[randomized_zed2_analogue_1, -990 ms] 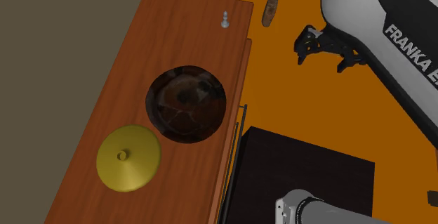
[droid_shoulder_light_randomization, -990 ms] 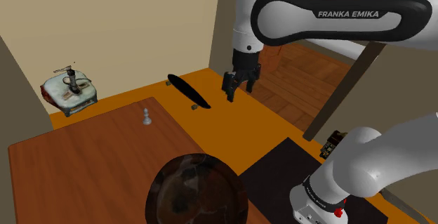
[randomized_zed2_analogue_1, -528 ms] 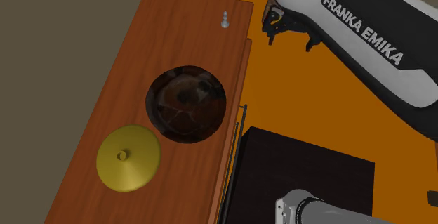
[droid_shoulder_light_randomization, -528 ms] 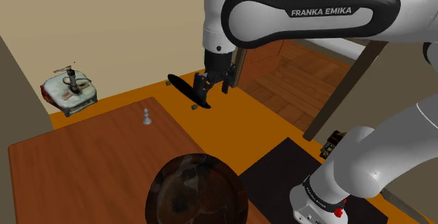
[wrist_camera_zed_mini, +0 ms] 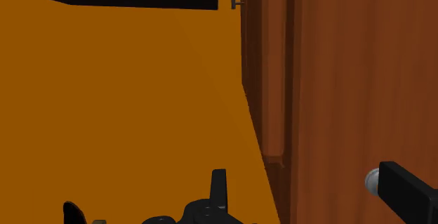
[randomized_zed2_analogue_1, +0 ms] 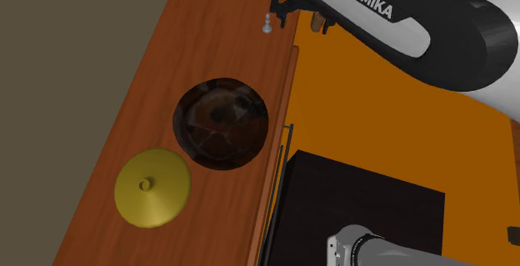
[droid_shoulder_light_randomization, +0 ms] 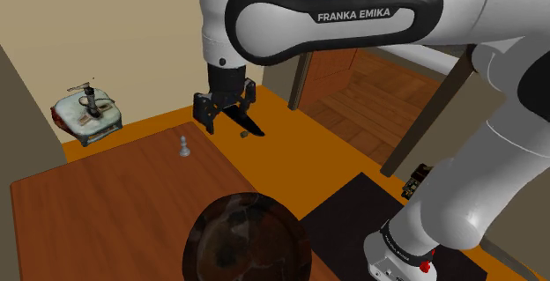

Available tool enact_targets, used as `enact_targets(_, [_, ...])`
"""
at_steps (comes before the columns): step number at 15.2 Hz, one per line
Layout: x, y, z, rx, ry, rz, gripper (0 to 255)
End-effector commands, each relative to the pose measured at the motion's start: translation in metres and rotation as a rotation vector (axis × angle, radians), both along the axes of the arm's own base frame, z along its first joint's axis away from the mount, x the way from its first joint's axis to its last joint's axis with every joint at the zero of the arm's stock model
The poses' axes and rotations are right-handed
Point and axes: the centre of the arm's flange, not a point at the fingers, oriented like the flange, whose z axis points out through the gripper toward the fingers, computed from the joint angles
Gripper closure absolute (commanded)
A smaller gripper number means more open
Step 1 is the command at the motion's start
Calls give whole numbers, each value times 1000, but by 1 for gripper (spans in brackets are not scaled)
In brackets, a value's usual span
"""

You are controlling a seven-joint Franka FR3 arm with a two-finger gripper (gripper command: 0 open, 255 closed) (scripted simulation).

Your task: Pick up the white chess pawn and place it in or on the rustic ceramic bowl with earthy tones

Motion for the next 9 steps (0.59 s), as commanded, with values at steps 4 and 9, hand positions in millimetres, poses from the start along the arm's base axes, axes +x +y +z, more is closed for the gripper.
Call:
enact_targets(4, [18,61,3,10,-33,19,0])
enact_targets(9, [28,92,-6,14,-51,30,0])
